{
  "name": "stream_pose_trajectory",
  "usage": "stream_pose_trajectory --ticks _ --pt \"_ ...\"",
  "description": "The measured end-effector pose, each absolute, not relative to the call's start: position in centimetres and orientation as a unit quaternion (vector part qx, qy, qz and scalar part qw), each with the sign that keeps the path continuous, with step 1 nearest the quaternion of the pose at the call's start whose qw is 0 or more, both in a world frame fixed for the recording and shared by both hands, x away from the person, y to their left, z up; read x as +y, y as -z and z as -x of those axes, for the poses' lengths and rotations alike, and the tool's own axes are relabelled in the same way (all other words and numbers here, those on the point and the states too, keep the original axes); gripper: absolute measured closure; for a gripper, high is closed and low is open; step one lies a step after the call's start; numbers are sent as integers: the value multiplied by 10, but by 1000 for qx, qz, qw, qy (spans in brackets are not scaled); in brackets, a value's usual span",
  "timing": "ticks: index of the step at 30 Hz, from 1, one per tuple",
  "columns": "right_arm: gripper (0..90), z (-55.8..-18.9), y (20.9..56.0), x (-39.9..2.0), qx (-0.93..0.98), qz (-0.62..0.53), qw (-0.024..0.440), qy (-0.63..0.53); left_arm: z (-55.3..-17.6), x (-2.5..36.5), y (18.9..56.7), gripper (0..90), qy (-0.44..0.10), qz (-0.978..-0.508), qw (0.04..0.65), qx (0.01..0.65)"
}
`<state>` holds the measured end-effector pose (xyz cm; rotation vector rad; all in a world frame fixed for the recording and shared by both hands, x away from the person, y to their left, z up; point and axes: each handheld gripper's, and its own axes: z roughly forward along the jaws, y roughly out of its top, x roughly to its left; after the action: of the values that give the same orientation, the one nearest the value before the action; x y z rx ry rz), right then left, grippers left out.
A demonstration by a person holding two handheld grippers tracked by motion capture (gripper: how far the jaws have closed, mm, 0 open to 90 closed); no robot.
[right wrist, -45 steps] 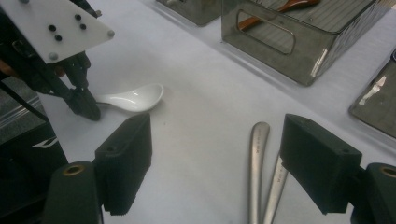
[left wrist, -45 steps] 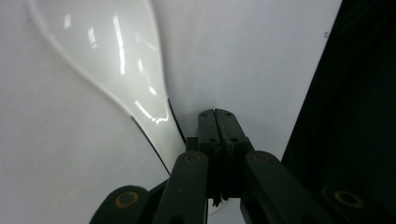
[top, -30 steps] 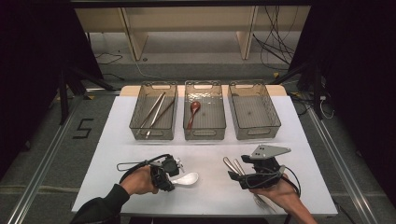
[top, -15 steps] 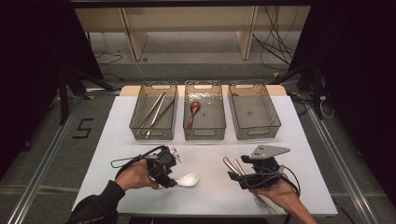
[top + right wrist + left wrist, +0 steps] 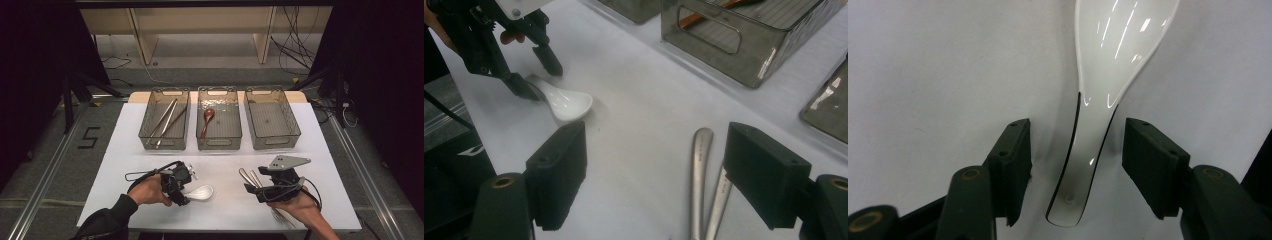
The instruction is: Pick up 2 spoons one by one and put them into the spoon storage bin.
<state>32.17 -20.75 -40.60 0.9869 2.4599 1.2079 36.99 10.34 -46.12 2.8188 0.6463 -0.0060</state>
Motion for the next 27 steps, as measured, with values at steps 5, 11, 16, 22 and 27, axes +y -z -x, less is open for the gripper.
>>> stream_pose_trajectory --ticks 5,11,16,22,27 --pt "263 -322 406 -207 840 -337 114 -411 -368 102 461 544 -15 -973 111 203" --pt "264 -322 406 -207 840 -337 114 -410 -364 99 461 630 -17 -976 110 186" --pt "264 -322 406 -206 840 -337 113 -410 -363 97 460 740 -13 -980 110 167" --pt "264 -322 406 -207 840 -337 114 -410 -364 98 460 751 -14 -976 126 180" --pt "264 -322 406 -208 840 -337 115 -411 -367 100 455 753 -14 -973 138 186"
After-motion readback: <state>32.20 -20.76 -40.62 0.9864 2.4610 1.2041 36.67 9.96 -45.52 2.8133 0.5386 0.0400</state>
